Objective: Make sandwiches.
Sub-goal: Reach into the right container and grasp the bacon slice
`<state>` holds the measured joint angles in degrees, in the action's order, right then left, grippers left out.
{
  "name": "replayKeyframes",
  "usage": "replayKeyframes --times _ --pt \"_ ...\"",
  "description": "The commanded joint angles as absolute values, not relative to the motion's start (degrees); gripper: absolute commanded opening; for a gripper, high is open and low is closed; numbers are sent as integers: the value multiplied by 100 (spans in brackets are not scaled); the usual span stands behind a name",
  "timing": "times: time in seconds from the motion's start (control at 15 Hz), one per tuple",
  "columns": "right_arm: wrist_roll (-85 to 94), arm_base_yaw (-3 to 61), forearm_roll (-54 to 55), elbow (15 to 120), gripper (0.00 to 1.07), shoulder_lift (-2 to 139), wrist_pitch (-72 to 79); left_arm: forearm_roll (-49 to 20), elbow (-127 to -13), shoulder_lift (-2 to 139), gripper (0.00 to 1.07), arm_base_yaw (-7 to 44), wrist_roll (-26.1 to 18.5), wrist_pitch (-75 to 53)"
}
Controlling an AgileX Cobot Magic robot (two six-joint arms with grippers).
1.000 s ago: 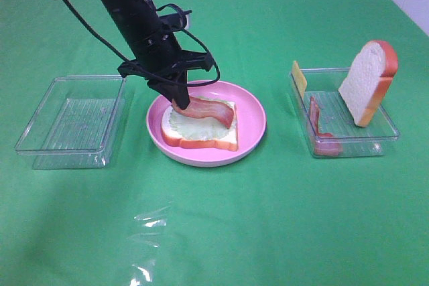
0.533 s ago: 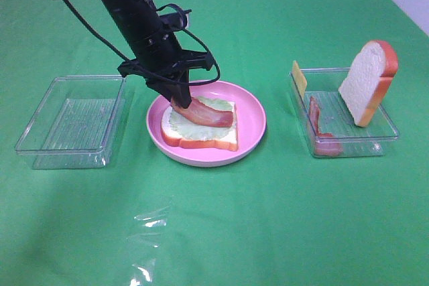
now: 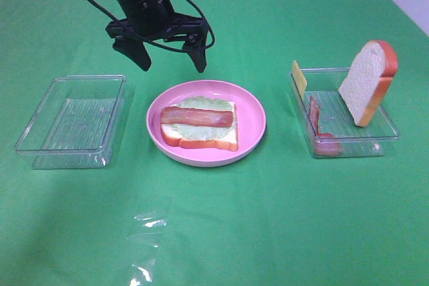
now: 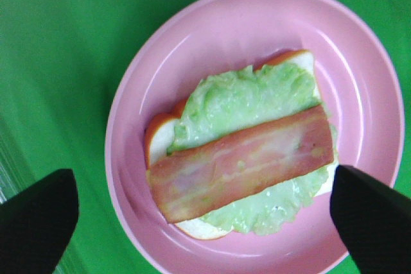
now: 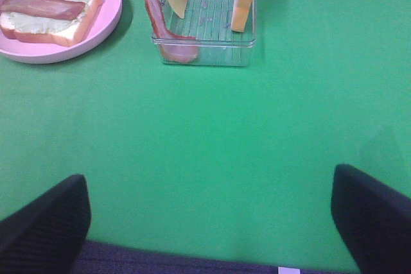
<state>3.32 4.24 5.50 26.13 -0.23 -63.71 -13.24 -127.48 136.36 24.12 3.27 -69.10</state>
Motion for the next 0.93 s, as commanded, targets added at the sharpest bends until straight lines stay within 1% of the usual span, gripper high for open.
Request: replayKeyframes --times 0.07,0.27,0.33,0.4,0.47,0.53,0.6,0.67,0.8,0.93 --pt "298 418 533 2595 98 -166 -6308 -1220 -13098 13602 101 2458 372 -7385" --pt "298 418 533 2595 98 -166 -6308 -653 -13316 13476 101 2355 372 -7575" --pt "298 418 539 2595 98 -166 -6308 143 -13264 13189 101 1822 212 -7575" --pt "298 418 539 2595 98 -166 -6308 309 -13264 13155 101 1387 327 -7575" --pt "298 418 539 2595 98 -166 -6308 0 -13264 13104 101 968 390 -7569" --pt "298 418 539 2595 98 -166 -6308 -275 -13264 13075 101 773 309 -7569" --pt "298 418 539 2595 98 -166 -6308 -728 -13264 13063 101 487 63 -7569" --pt "298 418 539 2595 98 -166 -6308 -905 -13264 13058 101 321 -92 -7569" --pt "298 418 539 2595 98 -166 -6308 -728 -13264 13063 101 178 -138 -7569" --pt "298 418 539 2595 98 -166 -6308 -378 -13264 13063 101 138 -103 -7563"
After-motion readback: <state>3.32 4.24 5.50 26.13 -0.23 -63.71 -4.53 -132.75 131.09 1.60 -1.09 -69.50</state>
